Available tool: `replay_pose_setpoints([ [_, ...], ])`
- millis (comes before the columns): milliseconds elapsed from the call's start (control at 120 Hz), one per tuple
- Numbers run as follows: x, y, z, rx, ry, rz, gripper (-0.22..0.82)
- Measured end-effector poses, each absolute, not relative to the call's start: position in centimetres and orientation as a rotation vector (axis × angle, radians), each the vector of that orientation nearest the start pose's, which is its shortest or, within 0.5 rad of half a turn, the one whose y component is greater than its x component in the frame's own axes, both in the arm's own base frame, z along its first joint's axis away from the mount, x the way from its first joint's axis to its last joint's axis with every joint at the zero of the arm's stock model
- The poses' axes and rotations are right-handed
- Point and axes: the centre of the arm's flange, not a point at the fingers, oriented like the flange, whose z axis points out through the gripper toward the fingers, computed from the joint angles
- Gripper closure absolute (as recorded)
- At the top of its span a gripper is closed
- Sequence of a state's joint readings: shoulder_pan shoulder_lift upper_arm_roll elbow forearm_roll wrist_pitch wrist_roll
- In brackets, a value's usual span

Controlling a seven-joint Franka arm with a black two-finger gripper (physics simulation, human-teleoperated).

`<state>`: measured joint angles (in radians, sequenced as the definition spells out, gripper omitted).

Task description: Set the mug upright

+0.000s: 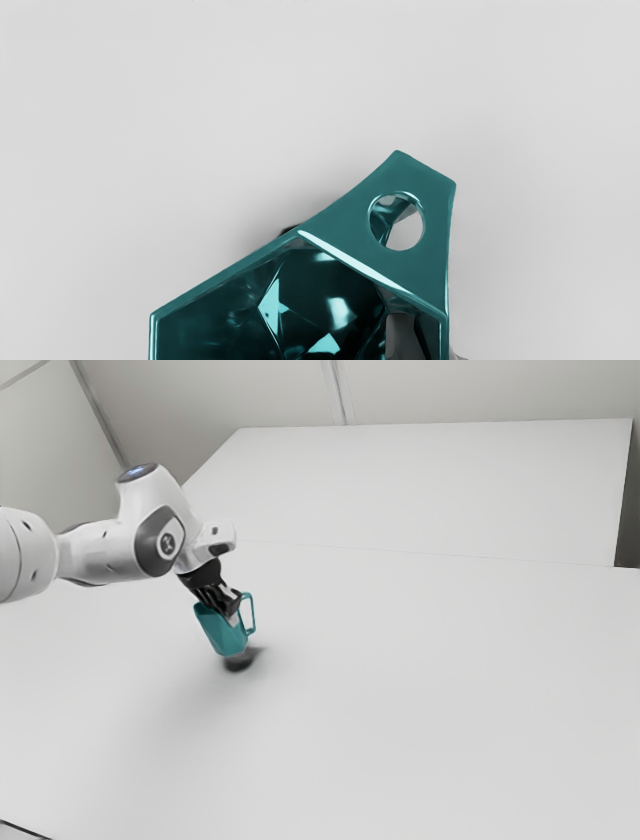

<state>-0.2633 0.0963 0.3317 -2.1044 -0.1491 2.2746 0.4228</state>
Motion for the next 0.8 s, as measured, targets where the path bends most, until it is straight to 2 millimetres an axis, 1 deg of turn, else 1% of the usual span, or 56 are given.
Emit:
replay_pose_setpoints([
  [133, 56.9, 2.6, 38.3, -3.107, 0.413, -0.168, 0.79],
  [217, 57.1, 2.2, 37.8, -3.089, 0.389, -0.161, 0.79],
  [425, 57.3, 2.3, 36.7, -3.081, 0.292, -0.146, 0.79],
  [583, 57.5, 2.4, 35.5, -3.08, 0.23, -0.13, 0.79],
  [692, 57.6, 2.3, 35.2, -3.08, 0.197, -0.135, 0.78],
  [733, 57.7, 2.3, 35.1, -3.081, 0.186, -0.136, 0.73],
  [800, 57.7, 2.2, 35.0, -3.082, 0.171, -0.137, 0.58],
])
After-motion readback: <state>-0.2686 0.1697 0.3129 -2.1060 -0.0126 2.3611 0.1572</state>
